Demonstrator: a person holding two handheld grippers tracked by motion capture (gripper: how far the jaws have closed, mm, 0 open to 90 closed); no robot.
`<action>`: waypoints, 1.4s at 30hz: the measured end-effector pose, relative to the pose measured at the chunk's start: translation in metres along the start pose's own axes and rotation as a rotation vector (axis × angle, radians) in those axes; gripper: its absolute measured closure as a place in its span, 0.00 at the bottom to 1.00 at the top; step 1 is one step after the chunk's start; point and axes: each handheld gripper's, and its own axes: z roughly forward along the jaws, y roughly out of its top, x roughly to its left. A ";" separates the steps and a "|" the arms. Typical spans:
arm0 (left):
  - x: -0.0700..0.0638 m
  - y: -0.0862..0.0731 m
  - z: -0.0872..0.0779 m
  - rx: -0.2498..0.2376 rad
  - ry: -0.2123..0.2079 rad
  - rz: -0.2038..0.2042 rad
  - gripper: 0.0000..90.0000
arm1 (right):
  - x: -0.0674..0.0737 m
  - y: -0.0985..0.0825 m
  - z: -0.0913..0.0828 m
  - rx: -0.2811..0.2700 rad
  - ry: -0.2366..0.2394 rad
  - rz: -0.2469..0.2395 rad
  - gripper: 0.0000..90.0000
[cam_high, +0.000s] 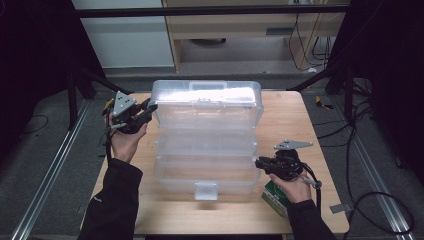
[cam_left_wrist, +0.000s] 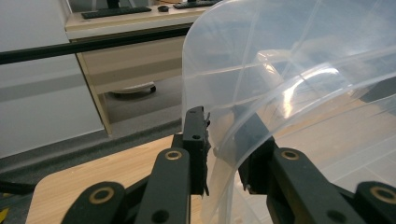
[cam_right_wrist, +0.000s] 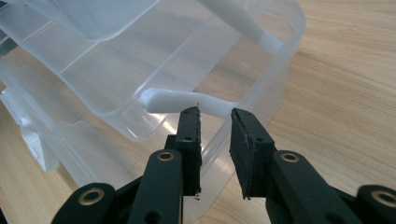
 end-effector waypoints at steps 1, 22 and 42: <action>0.000 0.000 0.001 0.002 0.002 -0.004 0.84 | 0.000 0.000 0.000 0.000 0.000 0.000 0.81; -0.012 0.009 0.032 0.028 0.047 -0.318 0.85 | 0.000 0.000 0.000 0.000 0.002 -0.001 0.81; -0.004 0.009 0.057 0.047 0.063 -0.335 0.86 | 0.001 0.001 0.001 0.005 -0.002 -0.011 0.80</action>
